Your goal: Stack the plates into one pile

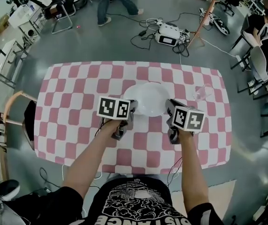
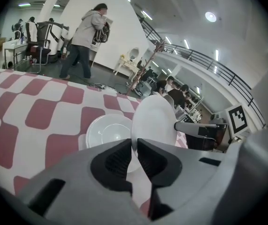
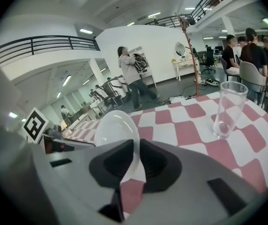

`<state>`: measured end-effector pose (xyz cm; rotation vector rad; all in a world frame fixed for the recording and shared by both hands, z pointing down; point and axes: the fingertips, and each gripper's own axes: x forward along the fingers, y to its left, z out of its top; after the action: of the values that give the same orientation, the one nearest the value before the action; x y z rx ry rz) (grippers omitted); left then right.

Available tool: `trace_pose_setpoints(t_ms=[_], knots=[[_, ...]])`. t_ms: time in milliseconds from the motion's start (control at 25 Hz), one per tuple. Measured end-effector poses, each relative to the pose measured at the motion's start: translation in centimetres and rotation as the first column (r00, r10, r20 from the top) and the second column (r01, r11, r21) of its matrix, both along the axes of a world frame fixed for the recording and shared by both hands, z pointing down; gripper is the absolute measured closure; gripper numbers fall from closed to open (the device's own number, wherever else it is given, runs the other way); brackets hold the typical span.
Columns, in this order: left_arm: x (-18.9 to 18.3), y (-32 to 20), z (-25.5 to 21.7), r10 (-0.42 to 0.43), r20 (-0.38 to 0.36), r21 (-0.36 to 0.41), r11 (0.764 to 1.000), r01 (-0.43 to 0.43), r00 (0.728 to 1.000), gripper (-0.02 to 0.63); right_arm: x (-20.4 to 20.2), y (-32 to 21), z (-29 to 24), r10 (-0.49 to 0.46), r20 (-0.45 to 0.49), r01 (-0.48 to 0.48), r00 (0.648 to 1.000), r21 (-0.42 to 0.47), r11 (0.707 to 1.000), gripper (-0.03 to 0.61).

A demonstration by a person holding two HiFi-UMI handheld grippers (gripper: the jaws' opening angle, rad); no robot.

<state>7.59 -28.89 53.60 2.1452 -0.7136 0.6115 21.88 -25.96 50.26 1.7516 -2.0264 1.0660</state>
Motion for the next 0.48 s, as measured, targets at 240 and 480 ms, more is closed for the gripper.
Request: trace_pose_setpoints(t_ms=[240,480], knots=[[-2.1,-1.5,1.2,-0.057,0.019,-0.022,0.998,0.057,0.998,0.569,-1.9,-2.3,1.5,-0.055,0.014,0.055,0.998,-0.025,0.998,0.529],[-3.9,-2.4,2.6,-0.1,0.043,-0.049,0.994,0.102,0.994,0.571,-3.5,-3.8,3.4,-0.095,0.039,0.098,0.995,-0.061,0.993,0.529]])
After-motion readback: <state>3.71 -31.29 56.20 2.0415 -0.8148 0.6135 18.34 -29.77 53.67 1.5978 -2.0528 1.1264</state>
